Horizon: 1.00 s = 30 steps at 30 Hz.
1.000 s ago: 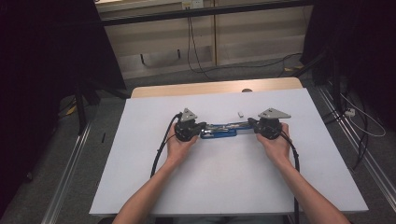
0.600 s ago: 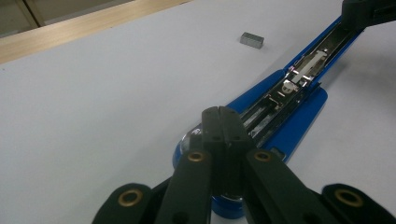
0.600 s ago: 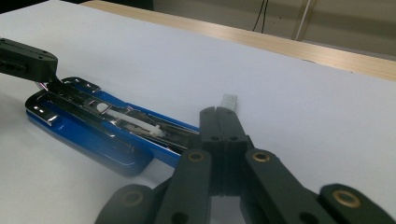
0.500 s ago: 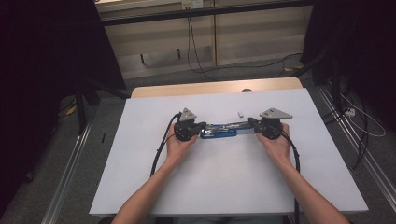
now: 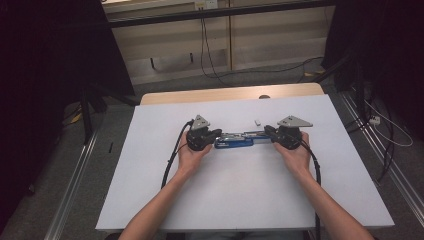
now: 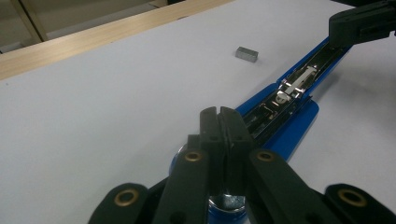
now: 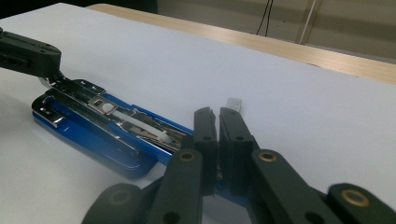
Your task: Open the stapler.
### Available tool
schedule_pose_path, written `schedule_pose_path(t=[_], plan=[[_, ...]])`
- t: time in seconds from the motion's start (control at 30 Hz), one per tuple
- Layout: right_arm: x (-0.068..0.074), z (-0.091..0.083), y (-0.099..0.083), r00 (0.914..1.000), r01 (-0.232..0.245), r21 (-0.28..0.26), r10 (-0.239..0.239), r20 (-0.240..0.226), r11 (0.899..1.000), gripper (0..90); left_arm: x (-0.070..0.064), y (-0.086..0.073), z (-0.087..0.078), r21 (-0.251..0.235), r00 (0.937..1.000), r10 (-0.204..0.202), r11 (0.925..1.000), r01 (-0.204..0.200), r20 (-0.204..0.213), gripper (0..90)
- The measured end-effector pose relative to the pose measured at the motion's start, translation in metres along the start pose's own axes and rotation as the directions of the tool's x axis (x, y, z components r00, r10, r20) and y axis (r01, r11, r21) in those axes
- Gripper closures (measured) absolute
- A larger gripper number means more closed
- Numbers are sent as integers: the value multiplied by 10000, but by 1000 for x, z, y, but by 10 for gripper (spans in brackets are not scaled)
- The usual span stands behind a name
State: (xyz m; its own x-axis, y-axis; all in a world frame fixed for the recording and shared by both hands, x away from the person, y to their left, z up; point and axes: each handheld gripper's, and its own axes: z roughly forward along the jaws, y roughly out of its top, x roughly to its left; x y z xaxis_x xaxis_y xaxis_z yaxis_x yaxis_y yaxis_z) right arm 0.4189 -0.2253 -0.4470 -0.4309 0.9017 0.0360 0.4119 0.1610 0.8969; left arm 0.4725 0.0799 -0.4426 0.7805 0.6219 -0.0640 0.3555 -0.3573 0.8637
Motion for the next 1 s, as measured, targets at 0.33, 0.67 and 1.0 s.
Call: schedule_pose_path(t=[0.33, 0.67, 1.0], plan=[[-3, -3, 1, 9999, -139, -144, 138, -18, 9998, 745, 2, 5, -15, -549, 9987, -382, 9978, 363, -330, 694], [-1, -3, 3, 9995, -271, -289, 266, -175, 9992, 439, 4, 2, -32, -617, 9961, -525, 9969, 481, -715, 414], [-4, -4, 2, 9979, -631, -60, 632, 112, 9980, 200, 3, -1, -46, -484, 9942, -465, 9979, 420, -973, 117]])
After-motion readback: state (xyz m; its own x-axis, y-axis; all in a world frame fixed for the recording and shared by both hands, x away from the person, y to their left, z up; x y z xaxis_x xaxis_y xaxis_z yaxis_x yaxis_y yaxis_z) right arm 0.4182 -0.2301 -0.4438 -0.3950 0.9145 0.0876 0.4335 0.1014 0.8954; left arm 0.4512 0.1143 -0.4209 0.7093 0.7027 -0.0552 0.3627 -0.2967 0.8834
